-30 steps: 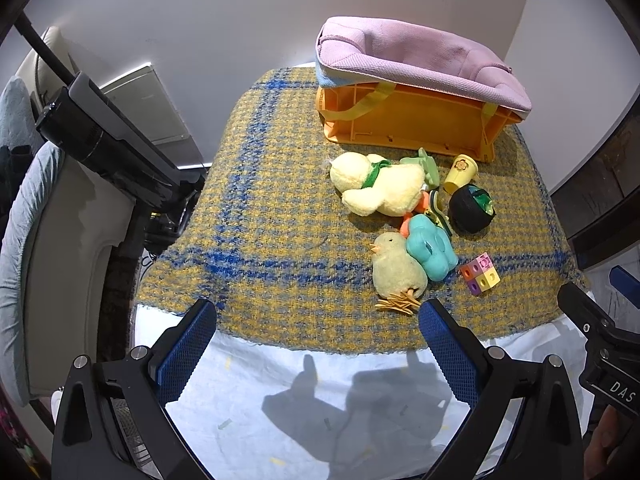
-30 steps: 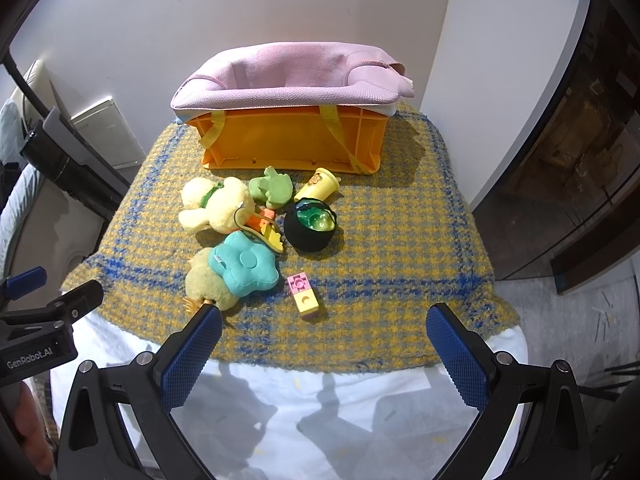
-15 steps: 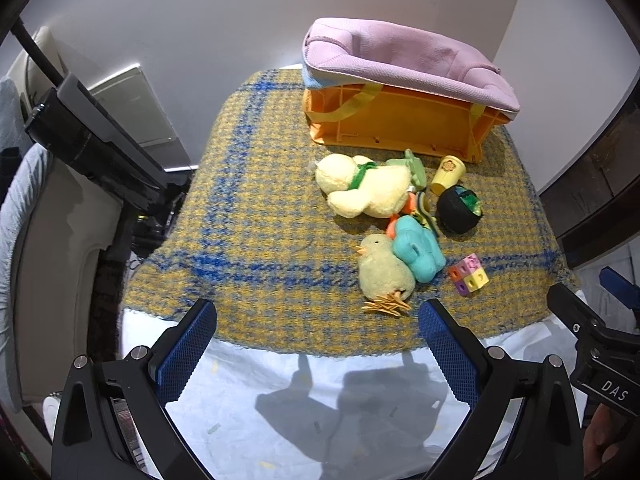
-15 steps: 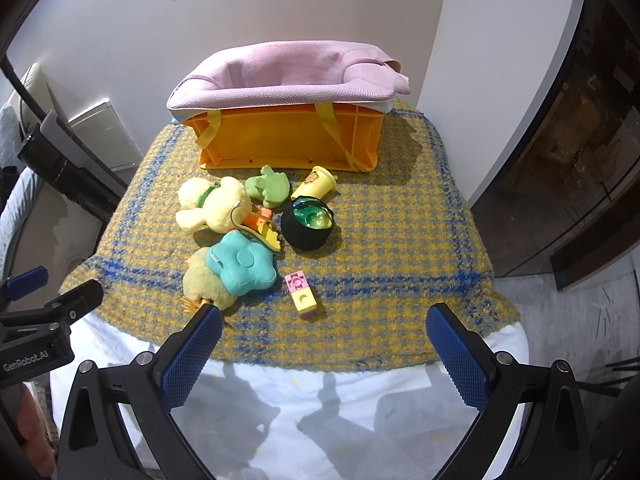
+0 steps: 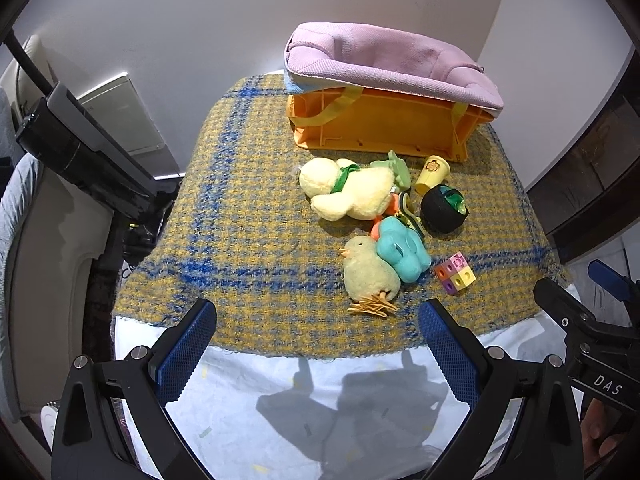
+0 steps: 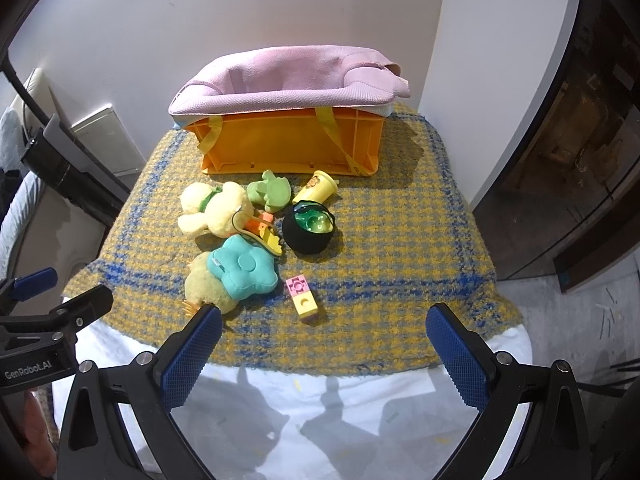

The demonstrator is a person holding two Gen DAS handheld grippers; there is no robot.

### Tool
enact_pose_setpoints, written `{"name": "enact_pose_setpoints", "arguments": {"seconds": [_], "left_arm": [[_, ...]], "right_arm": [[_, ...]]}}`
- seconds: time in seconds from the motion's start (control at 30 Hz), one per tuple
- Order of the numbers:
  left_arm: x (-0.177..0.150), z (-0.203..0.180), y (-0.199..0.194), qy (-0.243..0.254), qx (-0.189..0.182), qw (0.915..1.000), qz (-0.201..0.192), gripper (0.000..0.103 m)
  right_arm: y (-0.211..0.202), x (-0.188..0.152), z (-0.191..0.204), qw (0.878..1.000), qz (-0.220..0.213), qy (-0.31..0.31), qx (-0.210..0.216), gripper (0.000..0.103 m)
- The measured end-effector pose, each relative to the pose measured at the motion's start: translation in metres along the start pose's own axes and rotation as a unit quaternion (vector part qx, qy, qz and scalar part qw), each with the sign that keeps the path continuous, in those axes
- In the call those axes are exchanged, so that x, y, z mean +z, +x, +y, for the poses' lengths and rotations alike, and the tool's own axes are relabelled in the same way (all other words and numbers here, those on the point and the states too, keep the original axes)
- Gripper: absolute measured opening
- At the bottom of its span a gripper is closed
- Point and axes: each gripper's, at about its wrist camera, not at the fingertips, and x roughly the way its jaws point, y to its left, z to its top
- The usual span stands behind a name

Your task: Organize objects

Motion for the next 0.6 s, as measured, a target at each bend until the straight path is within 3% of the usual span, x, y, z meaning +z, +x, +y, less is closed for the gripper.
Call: {"name": "enact_pose_setpoints", "arguments": {"seconds": [0.6], "left_arm": [[0.000, -0.004, 0.017, 0.018, -0.011, 0.9997, -0.010, 0.103]], "right_arm": [[0.015, -0.004, -0.005, 1.000, -0.003, 0.007, -0.003, 0.102]]}}
